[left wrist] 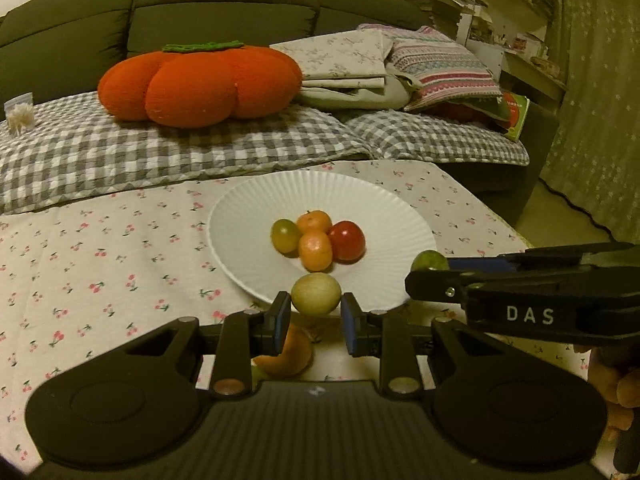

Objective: Organize fruits
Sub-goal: 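Carry the pale yellow fruit and lime over the white plate and open both tools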

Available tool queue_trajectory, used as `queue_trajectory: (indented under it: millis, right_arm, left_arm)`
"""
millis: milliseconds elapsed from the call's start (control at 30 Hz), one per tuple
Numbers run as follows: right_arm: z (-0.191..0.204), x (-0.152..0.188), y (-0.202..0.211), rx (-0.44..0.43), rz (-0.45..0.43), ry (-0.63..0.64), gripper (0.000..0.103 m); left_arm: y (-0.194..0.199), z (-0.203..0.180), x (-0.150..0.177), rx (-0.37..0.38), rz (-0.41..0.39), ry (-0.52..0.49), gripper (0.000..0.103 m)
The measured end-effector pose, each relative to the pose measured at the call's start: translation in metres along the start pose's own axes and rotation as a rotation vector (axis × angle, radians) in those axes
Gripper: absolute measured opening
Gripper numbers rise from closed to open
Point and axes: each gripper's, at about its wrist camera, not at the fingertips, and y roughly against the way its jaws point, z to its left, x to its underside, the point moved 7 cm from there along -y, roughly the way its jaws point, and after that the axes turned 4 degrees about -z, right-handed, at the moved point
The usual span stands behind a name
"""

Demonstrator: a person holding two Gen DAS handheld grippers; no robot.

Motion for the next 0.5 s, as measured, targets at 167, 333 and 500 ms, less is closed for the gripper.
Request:
queue_trajectory:
  millis: [167, 333, 500]
  right_arm:
    - [-0.008, -0.002, -0.003, 0.008, -0.001, -0.013, 0.030]
    - [-0.011, -0.003, -0.008, 0.001, -0.003, -0.017, 0.030]
    - [-0.013, -0.003, -0.011, 0.006, 0.005, -0.021, 0.030]
  left_arm:
    - [-0.008, -0.004, -0.001, 0.003, 0.010, -0.005, 0.025]
    - [-0.012, -0.002, -0.001, 0.001, 0.018, 0.003, 0.025]
    - [-0.018, -0.001, 0.000, 0.000, 0.030, 0.005, 0.025]
